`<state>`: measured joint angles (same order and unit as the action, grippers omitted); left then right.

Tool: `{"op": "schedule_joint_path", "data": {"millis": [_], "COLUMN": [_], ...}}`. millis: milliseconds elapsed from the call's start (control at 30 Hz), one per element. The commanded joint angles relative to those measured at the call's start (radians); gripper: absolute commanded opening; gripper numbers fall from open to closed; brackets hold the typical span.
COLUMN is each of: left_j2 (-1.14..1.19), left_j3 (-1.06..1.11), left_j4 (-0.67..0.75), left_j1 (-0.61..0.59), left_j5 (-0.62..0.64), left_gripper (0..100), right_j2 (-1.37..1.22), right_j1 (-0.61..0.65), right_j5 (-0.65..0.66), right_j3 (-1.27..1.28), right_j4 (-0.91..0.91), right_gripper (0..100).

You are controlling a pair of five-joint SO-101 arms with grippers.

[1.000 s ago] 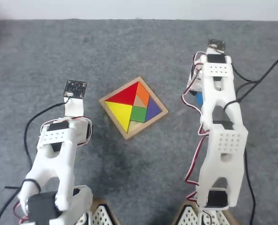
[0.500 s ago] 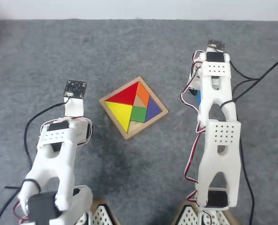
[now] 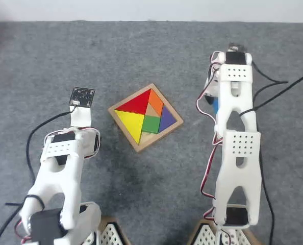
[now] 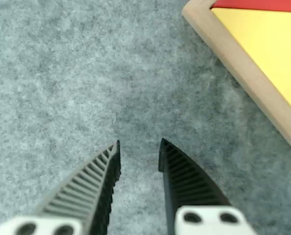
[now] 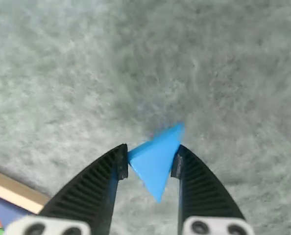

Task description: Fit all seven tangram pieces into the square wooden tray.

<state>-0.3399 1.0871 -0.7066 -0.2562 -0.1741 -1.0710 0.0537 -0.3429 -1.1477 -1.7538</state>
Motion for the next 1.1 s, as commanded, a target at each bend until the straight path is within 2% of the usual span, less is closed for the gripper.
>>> {"op": "schedule_joint_path", "data": {"millis": [0,267,467,667,900,1067], "left_j2": [-0.008,-0.008,-0.008,-0.008,-0.008,-0.009], "left_j3": [-0.004,-0.004,-0.004,-0.004,-0.004,-0.041], "left_j4": [0.017,0.017,0.017,0.017,0.017,0.026], "left_j1": [0.006,0.006,0.006,0.006,-0.003,-0.130], "left_j5": [-0.006,-0.006,-0.006,-0.006,0.000,0.075], "left_gripper": [12,12,12,12,12,12], "right_j2": [0.053,0.357,0.556,0.524,0.512,0.510], "right_j1": [0.054,0.222,0.403,0.506,0.633,0.647], "right_j5": [-0.032,-0.189,-0.451,-0.647,-0.735,-0.770], "right_j3": [-0.040,0.284,0.562,0.583,0.585,0.588], "right_j4": [-0.044,-0.044,0.002,0.090,0.145,0.154], "right_gripper": [9.8,9.8,10.1,10.2,9.9,9.9]}}
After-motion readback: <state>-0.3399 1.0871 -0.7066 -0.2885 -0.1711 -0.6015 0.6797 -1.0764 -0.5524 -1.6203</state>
